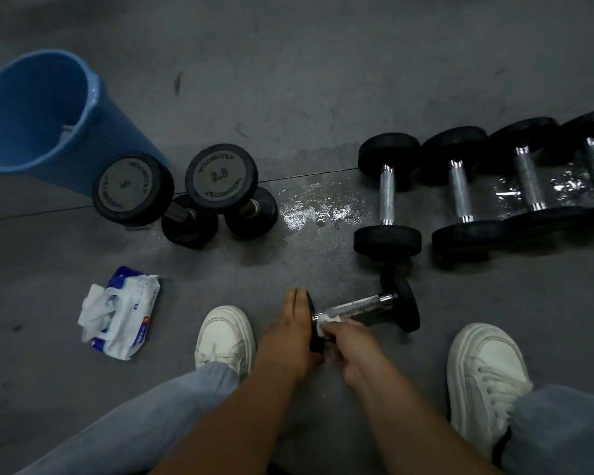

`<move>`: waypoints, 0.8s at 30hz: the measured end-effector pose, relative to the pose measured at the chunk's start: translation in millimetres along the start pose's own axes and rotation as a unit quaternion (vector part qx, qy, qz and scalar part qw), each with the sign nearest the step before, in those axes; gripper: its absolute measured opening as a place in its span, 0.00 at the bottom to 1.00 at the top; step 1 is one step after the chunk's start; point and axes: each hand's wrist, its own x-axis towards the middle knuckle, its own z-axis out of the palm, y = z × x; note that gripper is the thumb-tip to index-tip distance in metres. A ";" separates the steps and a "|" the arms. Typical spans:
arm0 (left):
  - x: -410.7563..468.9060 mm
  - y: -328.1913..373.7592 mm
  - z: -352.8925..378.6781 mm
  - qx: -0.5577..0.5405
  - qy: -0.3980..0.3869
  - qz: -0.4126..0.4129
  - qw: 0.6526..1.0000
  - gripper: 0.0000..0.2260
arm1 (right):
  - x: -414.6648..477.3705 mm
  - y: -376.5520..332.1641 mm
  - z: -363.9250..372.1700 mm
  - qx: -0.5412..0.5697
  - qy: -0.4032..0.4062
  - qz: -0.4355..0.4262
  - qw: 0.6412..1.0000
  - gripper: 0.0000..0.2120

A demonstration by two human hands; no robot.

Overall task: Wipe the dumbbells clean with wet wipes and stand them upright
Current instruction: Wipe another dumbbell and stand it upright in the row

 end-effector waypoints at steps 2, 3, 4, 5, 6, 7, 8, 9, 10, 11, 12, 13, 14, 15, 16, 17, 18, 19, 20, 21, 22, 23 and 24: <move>-0.3 -0.2 0.0 -0.001 0.005 0.003 1.000 0.51 | -7.7 14.2 -3.7 0.088 0.003 0.014 0.996 0.06; -0.5 -0.3 1.4 -0.002 0.007 0.004 1.000 0.51 | -10.3 23.2 -5.1 0.135 0.001 0.020 0.991 0.06; -0.8 -0.6 2.8 -0.004 0.010 0.005 1.000 0.51 | -12.7 29.0 -4.2 0.175 -0.003 0.017 0.984 0.05; -0.8 -1.2 4.0 -0.004 0.011 0.005 1.000 0.51 | -11.4 31.8 -3.3 0.193 -0.006 0.014 0.981 0.05; -0.9 -1.7 5.0 -0.003 0.011 0.004 1.000 0.51 | -9.2 30.8 -1.5 0.198 -0.003 0.008 0.980 0.05; -0.6 -2.4 5.7 -0.002 0.011 0.002 1.000 0.52 | -7.1 28.5 0.2 0.199 0.007 0.001 0.980 0.05; 0.2 -3.5 6.5 -0.001 0.010 0.001 1.000 0.52 | -6.6 27.0 1.6 0.201 0.020 -0.008 0.979 0.05; 0.7 -3.9 6.4 -0.002 0.007 -0.001 1.000 0.52 | -7.1 27.4 1.7 0.199 0.046 -0.012 0.979 0.05; 1.2 -3.8 6.1 -0.003 0.006 -0.001 1.000 0.53 | -9.7 29.2 1.0 0.187 0.074 -0.011 0.980 0.05; 1.7 -3.6 6.2 -0.002 0.007 -0.001 1.000 0.54 | -11.8 31.9 0.0 0.168 0.103 -0.008 0.980 0.06; 1.9 -3.3 6.3 -0.002 0.010 -0.002 1.000 0.54 | -13.5 32.7 -1.1 0.149 0.117 -0.008 0.982 0.05; 1.4 -3.1 7.0 -0.004 0.011 -0.003 1.000 0.54 | -16.8 29.6 -0.4 0.129 0.117 -0.011 0.985 0.04; 0.0 -3.1 7.9 -0.007 0.010 -0.003 1.000 0.53 | -19.3 23.5 2.2 0.099 0.101 -0.021 0.990 0.04; -1.0 -3.2 8.5 -0.009 0.007 -0.002 1.000 0.53 | -19.0 15.1 5.0 0.046 0.093 -0.048 0.993 0.04; -1.1 -3.2 8.4 -0.009 0.007 0.001 1.000 0.52 | -18.1 5.4 8.8 -0.019 0.090 -0.098 0.991 0.04; -1.3 -3.2 7.7 -0.010 0.012 0.003 1.000 0.50 | -17.3 -3.8 13.0 -0.087 0.092 -0.163 0.979 0.03; -1.9 -2.9 6.3 -0.011 0.019 0.006 1.000 0.48 | -18.8 -11.6 19.6 -0.158 0.095 -0.232 0.955 0.02; -2.8 -1.7 4.0 -0.013 0.024 0.008 1.000 0.45 | -21.3 -15.1 23.9 -0.232 0.099 -0.289 0.924 0.04; -3.1 -0.5 2.4 -0.013 0.028 0.010 0.999 0.41 | -22.9 -13.5 26.1 -0.289 0.098 -0.324 0.896 0.06; -3.5 0.5 1.6 -0.010 0.031 0.011 0.999 0.38 | -22.9 -6.2 24.3 -0.332 0.092 -0.329 0.879 0.09; -4.2 1.4 1.2 -0.009 0.030 0.010 0.999 0.37 | -22.2 2.8 19.2 -0.365 0.091 -0.315 0.871 0.10; -5.0 1.6 1.6 -0.010 0.027 0.008 1.000 0.39 | -21.9 10.9 11.0 -0.395 0.097 -0.283 0.869 0.10; -5.3 0.8 3.3 -0.011 0.020 0.005 1.000 0.42 | -21.0 17.6 1.4 -0.421 0.105 -0.250 0.866 0.09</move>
